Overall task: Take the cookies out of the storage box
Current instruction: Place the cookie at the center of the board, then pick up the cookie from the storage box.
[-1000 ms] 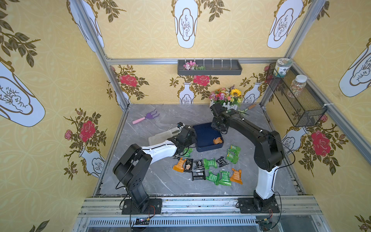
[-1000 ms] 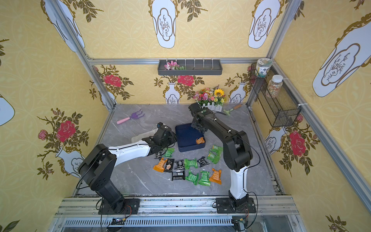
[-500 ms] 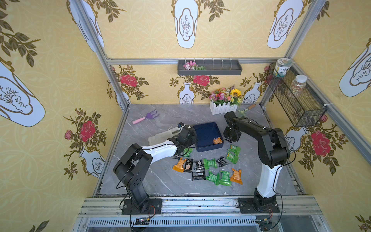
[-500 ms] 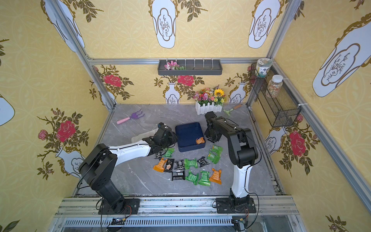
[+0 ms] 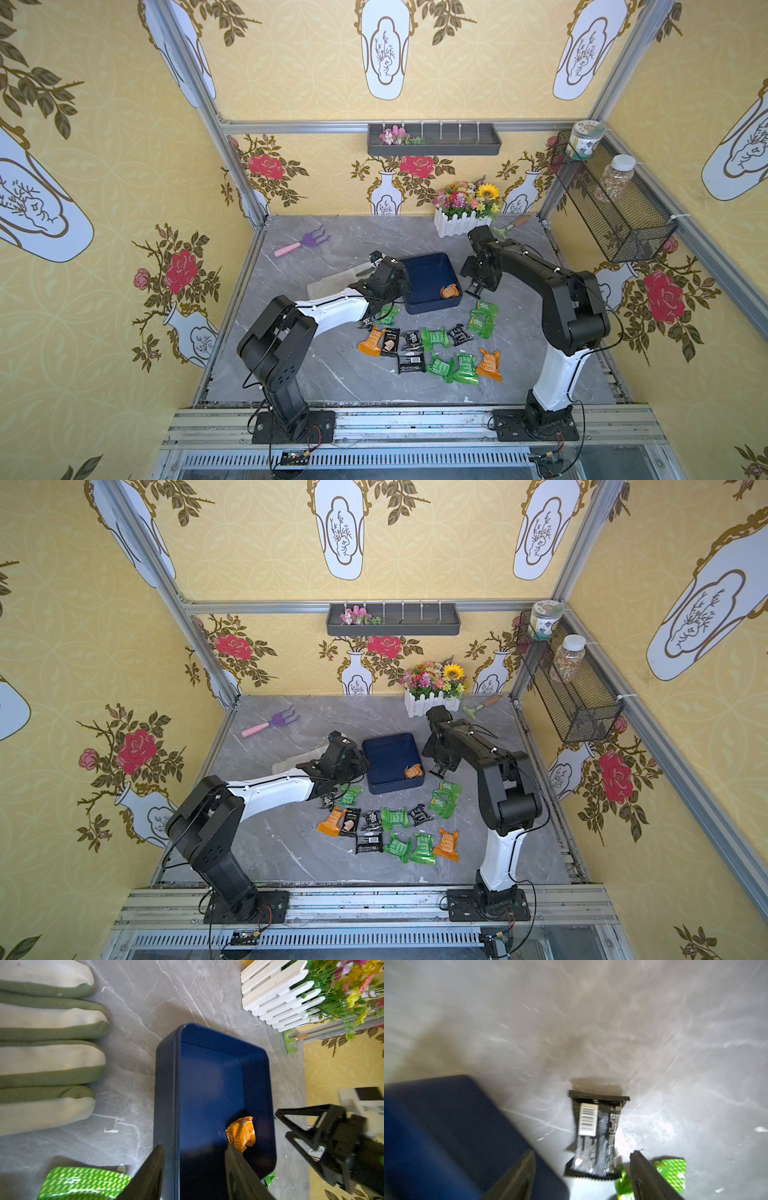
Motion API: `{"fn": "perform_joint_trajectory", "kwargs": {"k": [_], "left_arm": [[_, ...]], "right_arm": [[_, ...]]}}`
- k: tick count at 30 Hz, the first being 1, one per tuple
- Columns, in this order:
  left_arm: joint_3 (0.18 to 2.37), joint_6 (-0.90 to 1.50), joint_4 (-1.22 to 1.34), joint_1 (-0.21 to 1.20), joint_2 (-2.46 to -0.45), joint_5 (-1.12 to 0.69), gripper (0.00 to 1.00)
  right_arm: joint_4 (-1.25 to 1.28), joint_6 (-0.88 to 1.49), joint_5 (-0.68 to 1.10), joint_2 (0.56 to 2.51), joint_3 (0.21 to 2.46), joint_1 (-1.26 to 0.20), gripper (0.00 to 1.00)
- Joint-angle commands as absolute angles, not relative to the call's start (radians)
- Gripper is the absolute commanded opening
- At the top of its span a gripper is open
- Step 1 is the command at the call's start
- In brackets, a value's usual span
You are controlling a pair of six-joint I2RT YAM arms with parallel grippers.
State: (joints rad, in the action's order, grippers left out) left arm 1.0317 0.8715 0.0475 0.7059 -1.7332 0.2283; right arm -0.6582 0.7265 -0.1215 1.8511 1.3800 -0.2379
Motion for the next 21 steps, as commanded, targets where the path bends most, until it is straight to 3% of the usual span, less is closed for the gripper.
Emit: {"fn": "perform_joint_trajectory", "kwargs": {"k": [1,8,15,21], "left_arm": [[1.052,0.826,0.033,0.71,-1.747,0.214,0.51],[1.146,0.729,-0.062,0.738,-1.788,0.228,0.52],[1.342,0.455,-0.172,0.796,-1.922,0.081,0.56],[1.477,0.411,-0.218,0.796,-2.055,-0.021,0.54]], "right_arm": [[-0.647,0.644,-0.142,1.79,1.384,-0.261,0.76],[-0.579,0.449,0.018,1.753,1.341,-0.311,0.74],[-0.549,0.539,-0.014,1.619,1.221,-0.263,0.71],[-0.609,0.549,-0.05,1.497,1.151,-0.219,0.71]]}}
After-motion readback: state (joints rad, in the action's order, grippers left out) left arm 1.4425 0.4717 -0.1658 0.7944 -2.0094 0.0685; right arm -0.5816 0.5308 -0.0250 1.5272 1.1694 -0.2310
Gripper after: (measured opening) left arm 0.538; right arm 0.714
